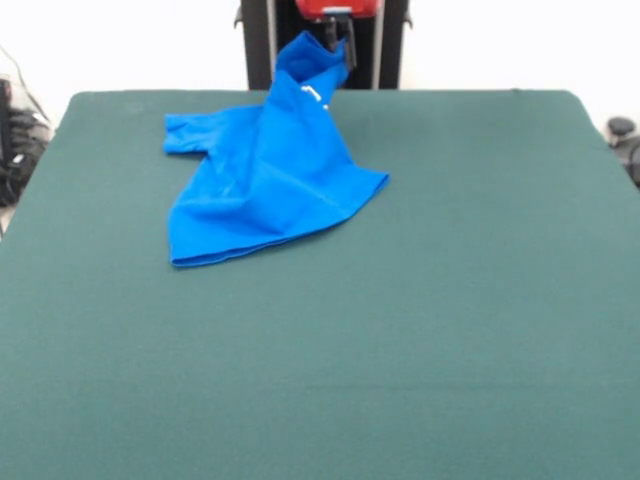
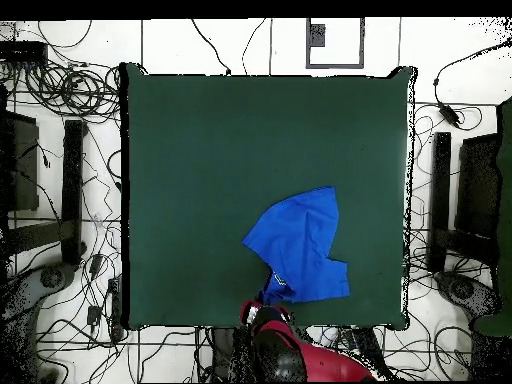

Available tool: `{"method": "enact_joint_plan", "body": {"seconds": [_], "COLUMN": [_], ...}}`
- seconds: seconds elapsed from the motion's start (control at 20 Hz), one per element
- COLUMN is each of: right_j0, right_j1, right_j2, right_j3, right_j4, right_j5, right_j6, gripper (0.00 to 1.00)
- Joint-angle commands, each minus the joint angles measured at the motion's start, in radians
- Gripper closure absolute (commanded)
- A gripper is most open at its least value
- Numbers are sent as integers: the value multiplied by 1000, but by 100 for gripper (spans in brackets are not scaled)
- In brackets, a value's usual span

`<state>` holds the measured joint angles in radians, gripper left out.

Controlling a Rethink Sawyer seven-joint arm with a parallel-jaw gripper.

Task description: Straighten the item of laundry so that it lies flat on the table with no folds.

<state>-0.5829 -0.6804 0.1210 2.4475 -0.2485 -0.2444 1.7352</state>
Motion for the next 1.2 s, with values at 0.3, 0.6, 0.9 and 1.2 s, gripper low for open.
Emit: {"method": "enact_joint_plan", "body": {"seconds": [0.3, 0.6, 0.9, 1.2], "right_j0": [65, 58, 51, 69], "right_j1": [43, 51, 56, 49], "right_j2": [13, 21, 29, 21], "right_j3": [-19, -20, -25, -33], "right_j4": [75, 66, 61, 79], "right_j5": [-112, -128, -139, -118], "right_j6": [275, 273, 269, 259], "gripper": [0, 0, 0, 0]}}
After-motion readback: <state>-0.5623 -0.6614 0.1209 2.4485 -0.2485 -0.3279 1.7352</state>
